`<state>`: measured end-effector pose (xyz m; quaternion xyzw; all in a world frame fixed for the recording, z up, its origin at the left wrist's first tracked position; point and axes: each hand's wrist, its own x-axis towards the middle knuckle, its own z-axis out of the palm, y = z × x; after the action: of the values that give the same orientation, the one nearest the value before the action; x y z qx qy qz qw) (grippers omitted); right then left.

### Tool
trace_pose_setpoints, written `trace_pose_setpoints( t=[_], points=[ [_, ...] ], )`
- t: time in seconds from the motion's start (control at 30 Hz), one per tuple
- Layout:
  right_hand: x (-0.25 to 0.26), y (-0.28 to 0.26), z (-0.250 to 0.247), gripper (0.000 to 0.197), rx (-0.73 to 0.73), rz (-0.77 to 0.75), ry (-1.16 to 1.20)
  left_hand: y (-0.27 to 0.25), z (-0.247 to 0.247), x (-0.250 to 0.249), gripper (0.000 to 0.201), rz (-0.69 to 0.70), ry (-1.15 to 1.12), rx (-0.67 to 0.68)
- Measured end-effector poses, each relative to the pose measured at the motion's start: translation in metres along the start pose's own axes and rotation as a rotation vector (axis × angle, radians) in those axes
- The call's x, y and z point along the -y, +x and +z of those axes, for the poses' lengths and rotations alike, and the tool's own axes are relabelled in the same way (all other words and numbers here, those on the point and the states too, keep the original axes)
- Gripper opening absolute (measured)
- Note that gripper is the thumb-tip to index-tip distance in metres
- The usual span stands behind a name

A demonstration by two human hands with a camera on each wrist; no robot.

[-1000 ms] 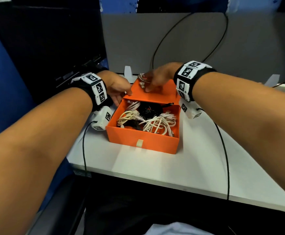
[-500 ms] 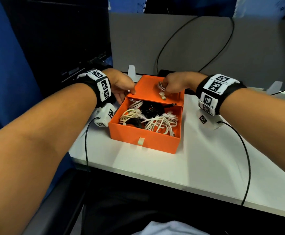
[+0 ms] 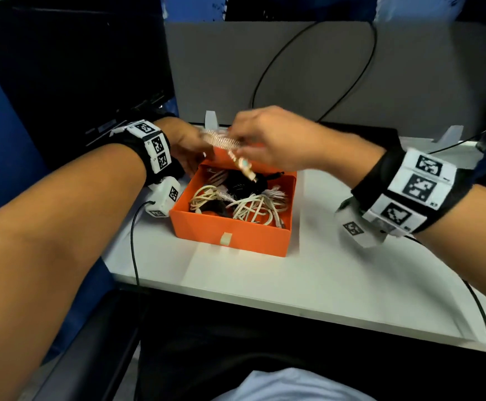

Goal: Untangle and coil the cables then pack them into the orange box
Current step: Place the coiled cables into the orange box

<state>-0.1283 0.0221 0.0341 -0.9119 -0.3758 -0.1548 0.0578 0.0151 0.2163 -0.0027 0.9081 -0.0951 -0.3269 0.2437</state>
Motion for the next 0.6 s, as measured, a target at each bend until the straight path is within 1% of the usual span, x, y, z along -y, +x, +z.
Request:
trace_pose_setpoints(
  t=[0.07, 0.13, 0.17, 0.23, 0.3, 0.33, 0.37, 0.43, 0.53, 0.6],
  points=[
    [0.019, -0.002, 0.018, 0.027, 0.159, -0.079, -0.106, 0.0, 0.002, -0.001, 0.025, -0.001, 0.03, 0.003],
    [0.033, -0.005, 0.041, 0.027, 0.361, -0.076, -0.173, 0.002, 0.003, 0.001, 0.028, -0.02, 0.028, -0.007],
    [0.038, -0.007, 0.05, 0.028, 0.439, -0.073, -0.149, 0.003, 0.004, 0.001, 0.032, -0.03, 0.019, -0.018],
    [0.043, -0.01, 0.054, 0.036, 0.547, -0.05, 0.01, 0.004, 0.005, -0.001, 0.036, -0.038, 0.002, -0.036],
    [0.045, -0.017, 0.045, 0.052, 0.629, 0.084, 0.228, 0.002, 0.005, -0.004, 0.036, -0.036, -0.003, -0.033],
    [0.046, -0.021, 0.043, 0.06, 0.659, 0.143, 0.298, 0.002, 0.004, -0.005, 0.036, -0.03, -0.002, -0.029],
    [0.048, -0.026, 0.042, 0.068, 0.688, 0.157, 0.306, 0.002, 0.003, -0.006, 0.035, -0.028, -0.002, -0.028],
    [0.052, -0.033, 0.051, 0.075, 0.712, 0.123, 0.234, 0.001, 0.002, -0.006, 0.034, -0.033, -0.013, -0.029],
    [0.05, -0.037, 0.061, 0.069, 0.679, 0.101, 0.193, 0.0, 0.004, -0.004, 0.033, -0.044, -0.037, -0.032],
    [0.046, -0.04, 0.06, 0.064, 0.669, 0.113, 0.188, -0.001, 0.007, -0.002, 0.034, -0.055, -0.049, -0.029]
  ],
)
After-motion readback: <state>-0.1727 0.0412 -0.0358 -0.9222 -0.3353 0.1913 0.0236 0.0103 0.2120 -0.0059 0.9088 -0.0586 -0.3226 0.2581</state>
